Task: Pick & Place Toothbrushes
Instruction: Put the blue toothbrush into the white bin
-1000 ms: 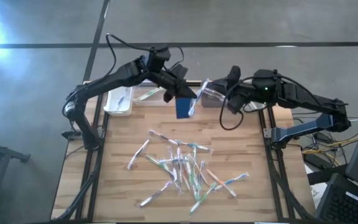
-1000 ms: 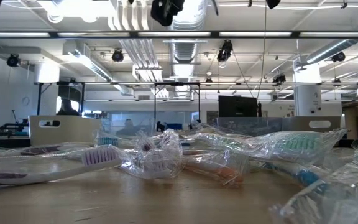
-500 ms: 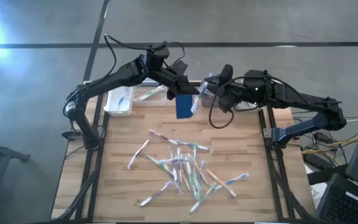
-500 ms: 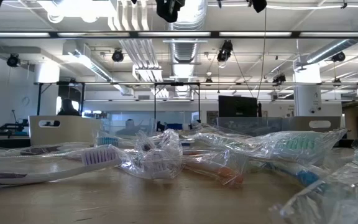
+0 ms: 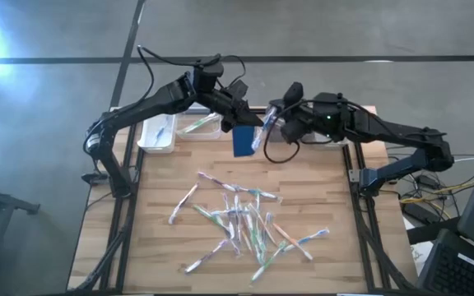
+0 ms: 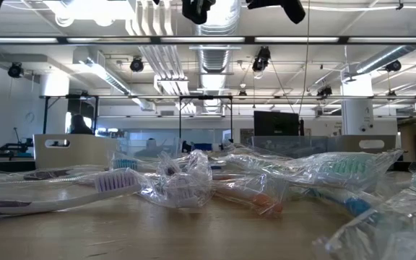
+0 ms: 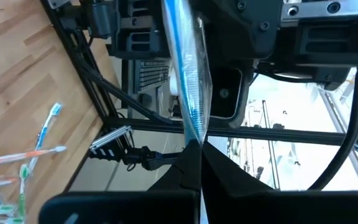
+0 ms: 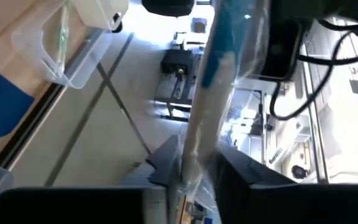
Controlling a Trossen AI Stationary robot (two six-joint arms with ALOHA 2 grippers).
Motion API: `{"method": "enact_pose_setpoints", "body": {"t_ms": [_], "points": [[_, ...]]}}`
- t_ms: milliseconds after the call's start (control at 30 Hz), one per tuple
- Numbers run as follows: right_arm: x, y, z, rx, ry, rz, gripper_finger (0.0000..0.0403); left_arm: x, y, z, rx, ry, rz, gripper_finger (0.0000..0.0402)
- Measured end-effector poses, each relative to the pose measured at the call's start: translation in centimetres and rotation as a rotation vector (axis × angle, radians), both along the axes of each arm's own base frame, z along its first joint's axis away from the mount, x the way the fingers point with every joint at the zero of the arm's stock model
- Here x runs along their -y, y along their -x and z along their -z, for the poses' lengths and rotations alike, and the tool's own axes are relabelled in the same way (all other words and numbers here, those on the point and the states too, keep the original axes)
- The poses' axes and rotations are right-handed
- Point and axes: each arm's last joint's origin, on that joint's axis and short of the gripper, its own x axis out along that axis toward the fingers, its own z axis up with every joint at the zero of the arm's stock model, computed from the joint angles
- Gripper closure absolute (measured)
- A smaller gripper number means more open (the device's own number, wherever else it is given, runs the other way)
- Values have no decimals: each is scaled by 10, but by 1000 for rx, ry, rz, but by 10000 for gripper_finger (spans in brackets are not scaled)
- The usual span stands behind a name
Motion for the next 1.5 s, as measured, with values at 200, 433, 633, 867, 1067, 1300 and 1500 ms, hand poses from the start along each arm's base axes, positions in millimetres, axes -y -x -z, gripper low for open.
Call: {"method": "enact_pose_setpoints", "body": {"t_ms": [200, 433, 633, 867, 1067, 1300, 1500], "points": [[-1, 8, -6, 32, -3, 4, 370, -1, 0, 1, -1, -4, -1, 401], [-2, 9, -7, 59, -35, 12, 383, -1, 0, 1, 19, -48, 4, 384], [-2, 9, -7, 53, -34, 11, 383, -1, 0, -1, 60, -105, 12, 322], [-6, 18, -2, -13, -96, -50, 383, -6, 2, -4, 186, -306, 61, 228], [-20, 52, -8, 17, -537, -165, 387, -8, 8, -5, 267, -456, 141, 197], [-31, 86, -28, 280, -1116, -127, 386, -10, 6, 5, 264, -700, 89, 199], [-30, 85, -31, 418, -1374, -34, 387, -12, 1, 3, 258, -1084, -95, 199]]}}
